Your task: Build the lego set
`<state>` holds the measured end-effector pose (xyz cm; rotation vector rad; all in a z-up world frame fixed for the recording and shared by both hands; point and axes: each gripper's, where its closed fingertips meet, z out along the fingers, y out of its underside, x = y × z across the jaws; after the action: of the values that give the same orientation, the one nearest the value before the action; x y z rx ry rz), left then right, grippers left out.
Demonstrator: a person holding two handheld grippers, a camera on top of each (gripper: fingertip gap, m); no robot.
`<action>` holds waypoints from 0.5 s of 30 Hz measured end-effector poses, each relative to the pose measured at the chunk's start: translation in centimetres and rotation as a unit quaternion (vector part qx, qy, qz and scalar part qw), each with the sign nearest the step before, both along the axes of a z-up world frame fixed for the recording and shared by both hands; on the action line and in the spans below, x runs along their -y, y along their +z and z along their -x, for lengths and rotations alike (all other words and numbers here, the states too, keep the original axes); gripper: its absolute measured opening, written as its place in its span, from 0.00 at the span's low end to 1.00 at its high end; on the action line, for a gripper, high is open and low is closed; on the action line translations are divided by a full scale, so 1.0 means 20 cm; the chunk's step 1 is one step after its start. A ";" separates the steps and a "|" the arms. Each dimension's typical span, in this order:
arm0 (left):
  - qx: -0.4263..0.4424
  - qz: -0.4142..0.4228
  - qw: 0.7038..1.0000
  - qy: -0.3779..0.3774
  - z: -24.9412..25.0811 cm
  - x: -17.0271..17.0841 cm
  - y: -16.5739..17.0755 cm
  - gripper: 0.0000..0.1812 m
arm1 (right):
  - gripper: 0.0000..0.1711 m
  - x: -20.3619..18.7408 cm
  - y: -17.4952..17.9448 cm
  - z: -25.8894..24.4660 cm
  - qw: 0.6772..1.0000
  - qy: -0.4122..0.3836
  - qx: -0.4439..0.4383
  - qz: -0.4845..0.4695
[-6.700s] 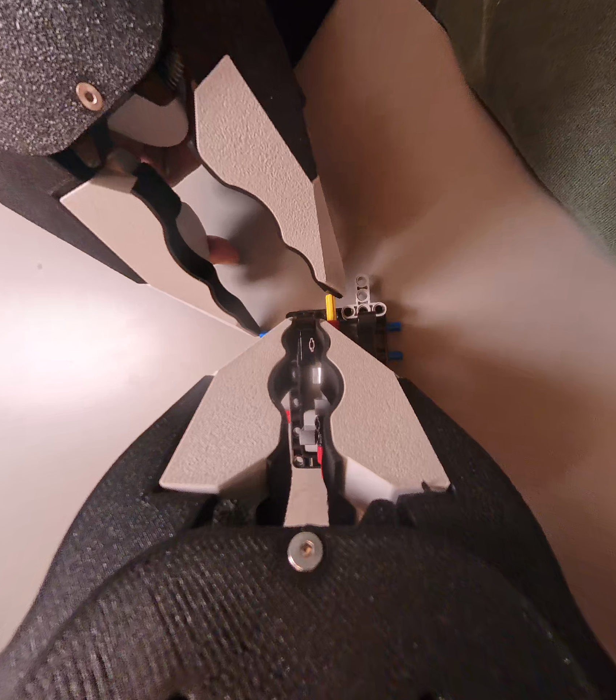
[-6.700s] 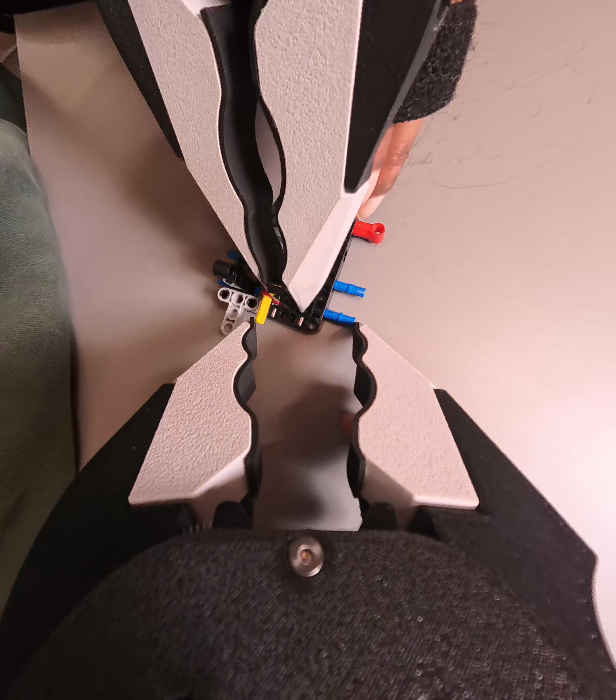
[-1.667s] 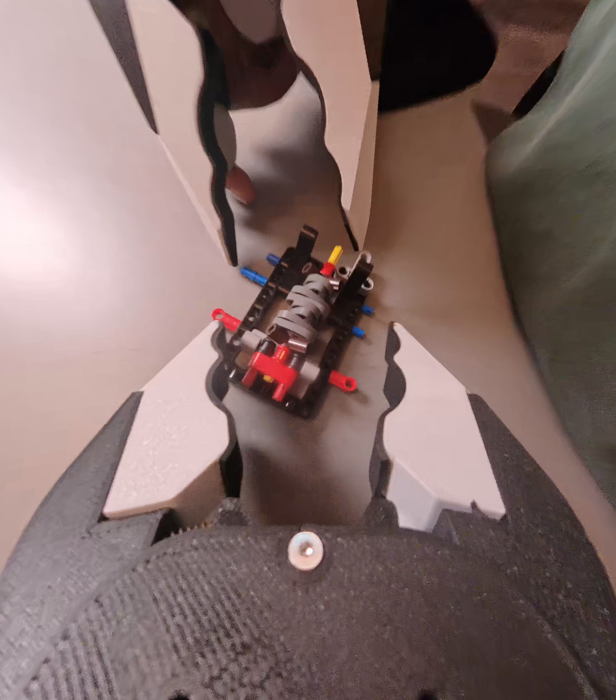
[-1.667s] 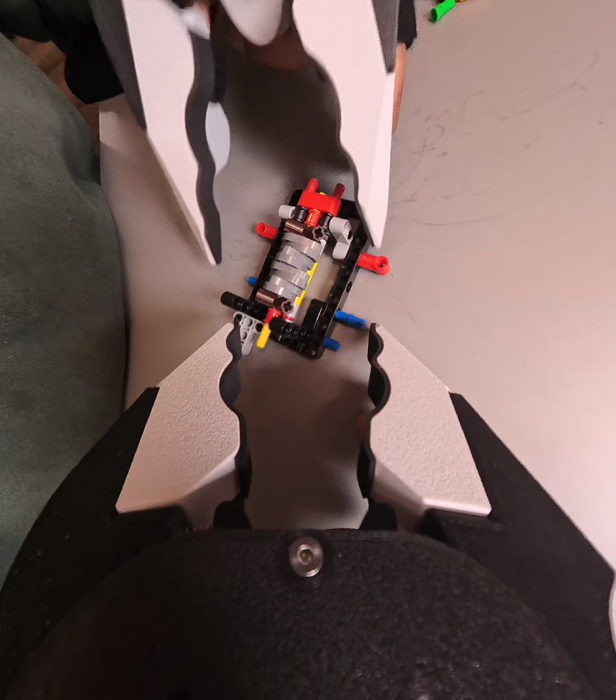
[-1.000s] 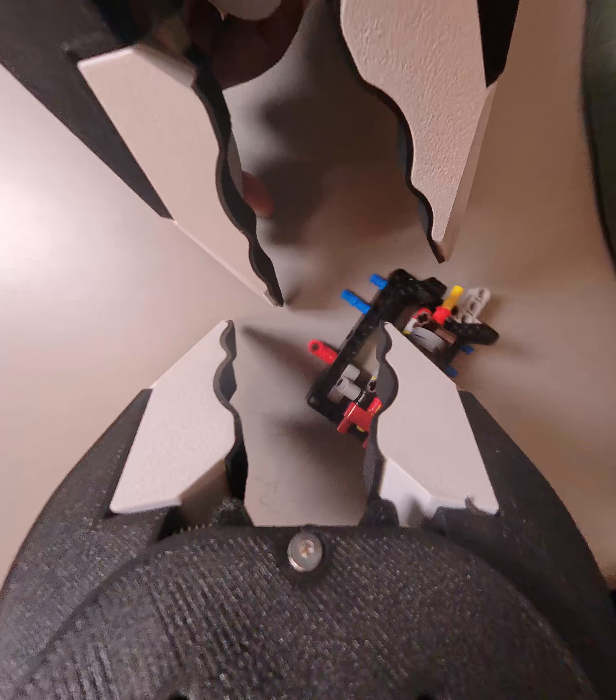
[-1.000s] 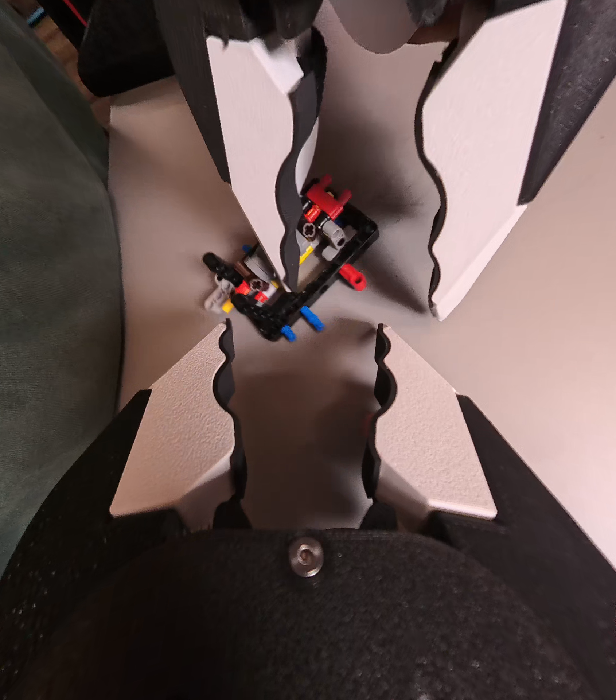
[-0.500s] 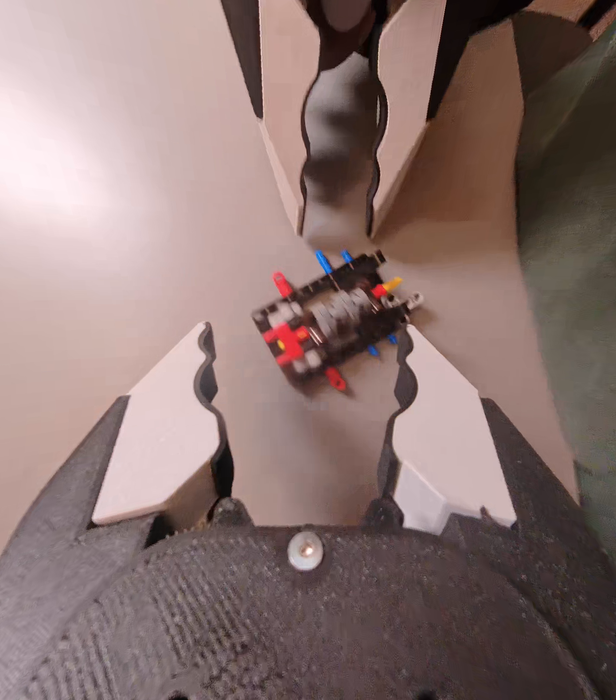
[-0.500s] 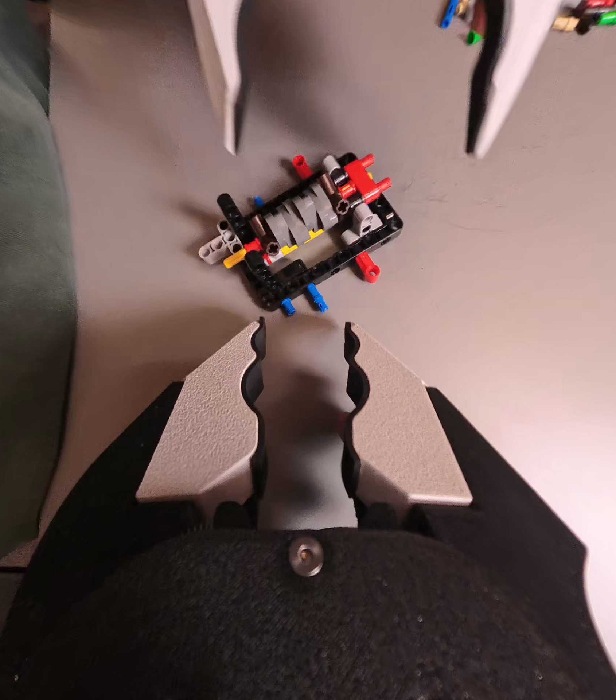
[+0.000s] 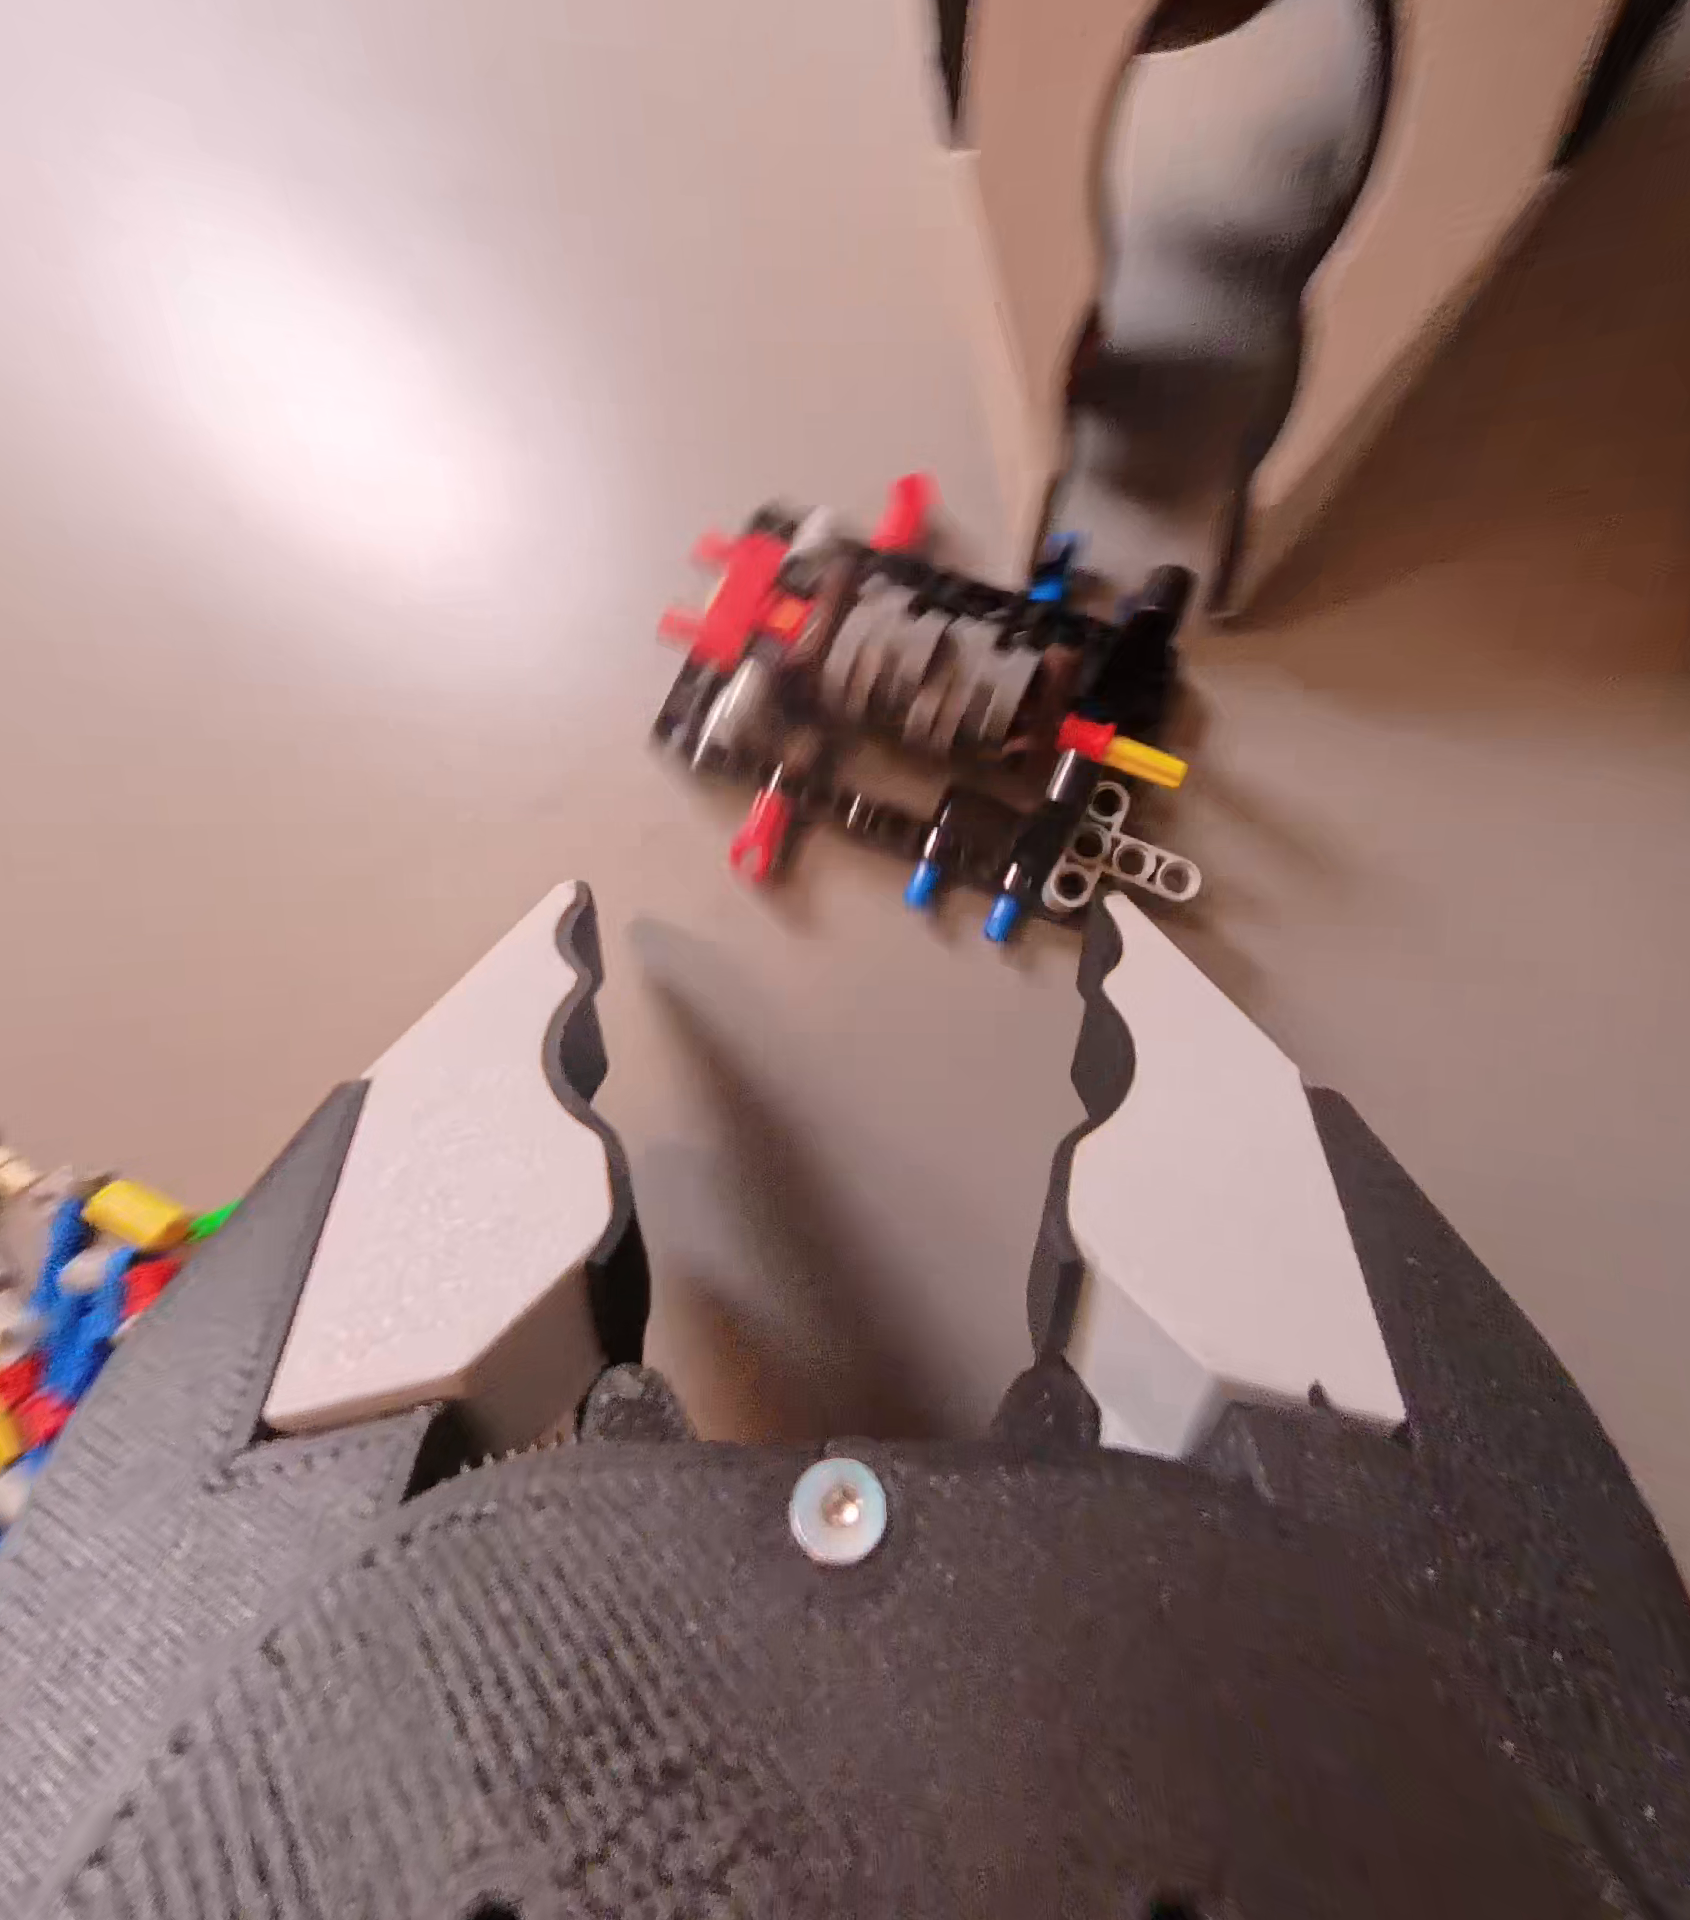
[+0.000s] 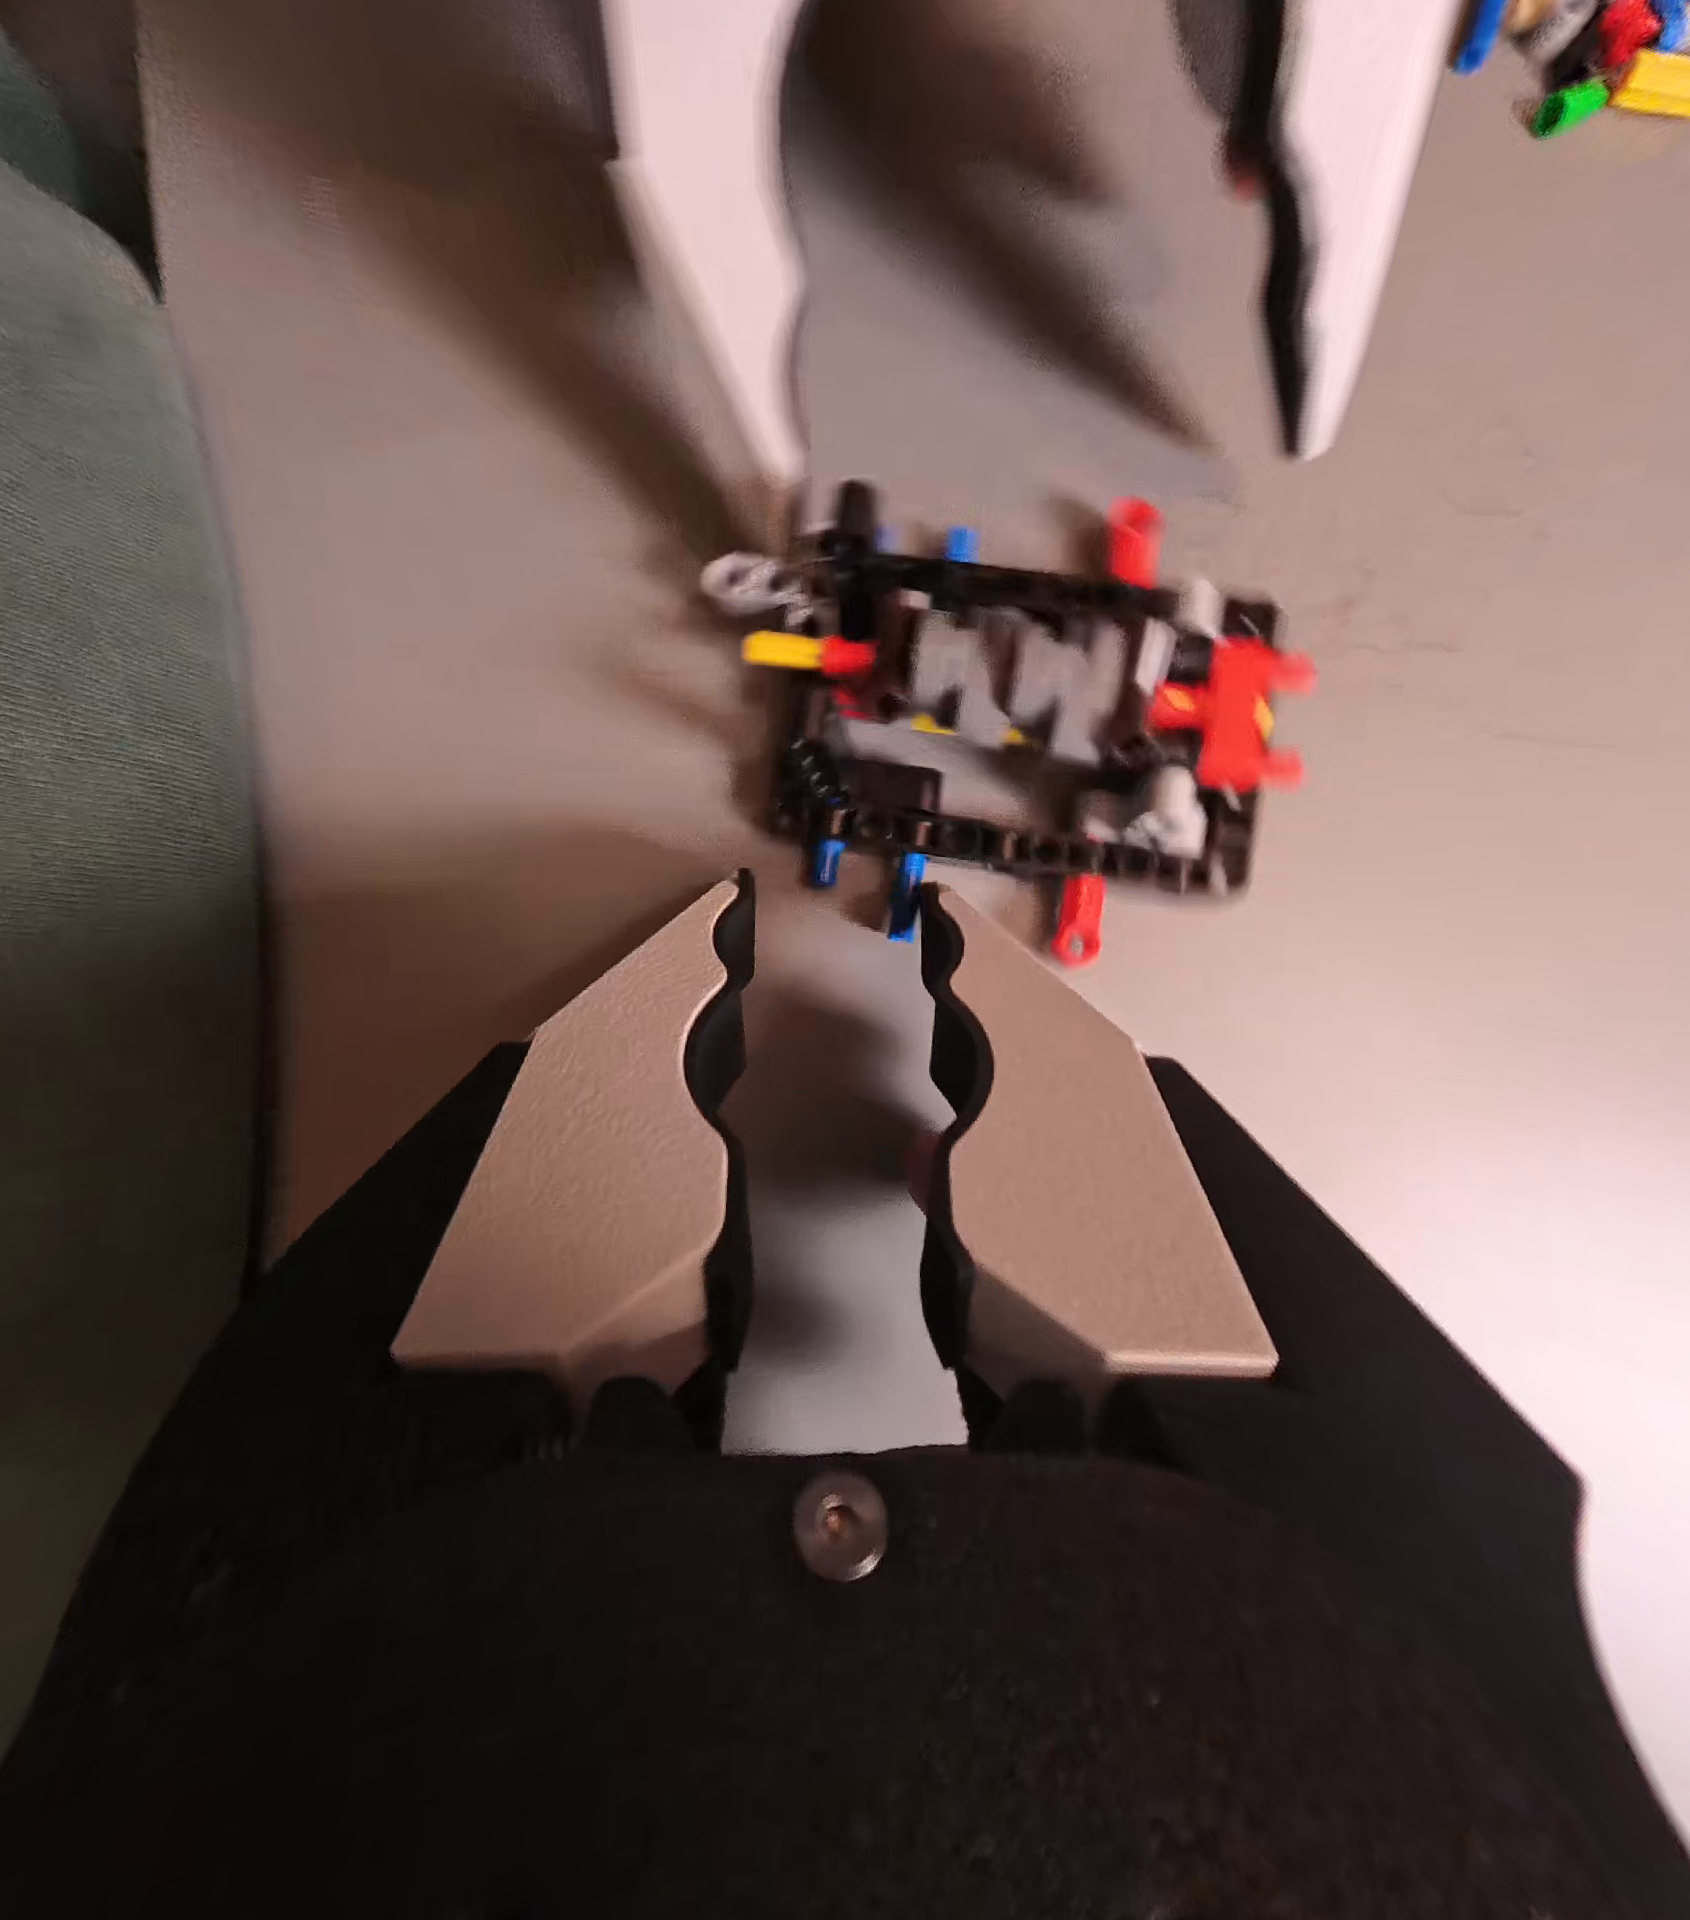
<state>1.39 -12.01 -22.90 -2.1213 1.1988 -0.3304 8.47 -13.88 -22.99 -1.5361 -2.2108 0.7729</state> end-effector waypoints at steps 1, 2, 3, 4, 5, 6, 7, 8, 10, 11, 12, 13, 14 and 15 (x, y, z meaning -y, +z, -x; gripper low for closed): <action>-0.003 -0.009 1.000 0.012 0.05 -0.02 0.01 0.46 | 0.18 0.04 0.00 0.00 1.000 0.010 -0.011 0.001; 0.002 -0.012 1.000 0.020 0.09 -0.02 0.02 0.43 | 0.18 0.06 0.01 0.00 0.999 0.022 -0.029 -0.002; 0.009 -0.013 0.999 0.029 0.13 -0.02 0.03 0.42 | 0.18 0.07 0.02 0.00 0.998 0.031 -0.045 -0.010; 0.015 -0.018 0.999 0.043 0.17 -0.03 0.04 0.42 | 0.18 0.06 0.02 0.00 0.998 0.036 -0.056 -0.023; 0.021 -0.020 0.998 0.053 0.19 -0.02 0.05 0.41 | 0.18 0.05 0.03 0.00 0.996 0.041 -0.068 -0.036; 0.032 -0.020 0.998 0.055 0.19 0.00 0.06 0.40 | 0.18 0.03 0.05 0.01 0.994 0.047 -0.084 -0.049; 0.043 -0.020 0.997 0.056 0.19 0.02 0.06 0.40 | 0.18 0.02 0.07 0.02 0.992 0.056 -0.099 -0.062; 0.051 -0.017 0.997 0.055 0.18 0.04 0.06 0.41 | 0.18 0.02 0.08 0.03 0.990 0.068 -0.104 -0.072; 0.060 -0.008 0.997 0.048 0.14 0.08 0.03 0.43 | 0.18 0.02 0.07 0.06 0.987 0.091 -0.095 -0.096; 0.060 -0.007 0.997 0.044 0.12 0.09 0.02 0.44 | 0.18 0.01 0.06 0.07 0.985 0.102 -0.083 -0.115; 0.059 -0.006 0.997 0.040 0.10 0.09 0.02 0.44 | 0.18 0.00 0.03 0.07 0.982 0.114 -0.067 -0.133; 0.061 -0.004 0.998 0.034 0.08 0.10 0.02 0.45 | 0.18 -0.01 0.02 0.08 0.981 0.125 -0.050 -0.141; 0.063 -0.001 0.998 0.029 0.05 0.11 0.02 0.46 | 0.18 0.00 0.02 0.08 0.981 0.134 -0.042 -0.136; 0.064 -0.001 0.998 0.024 0.03 0.11 0.02 0.46 | 0.17 0.00 0.01 0.09 0.981 0.137 -0.031 -0.134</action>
<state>0.78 -14.19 -22.54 -2.0904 1.0742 -0.4360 6.68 -13.83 -22.71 -1.0836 -2.3941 0.5592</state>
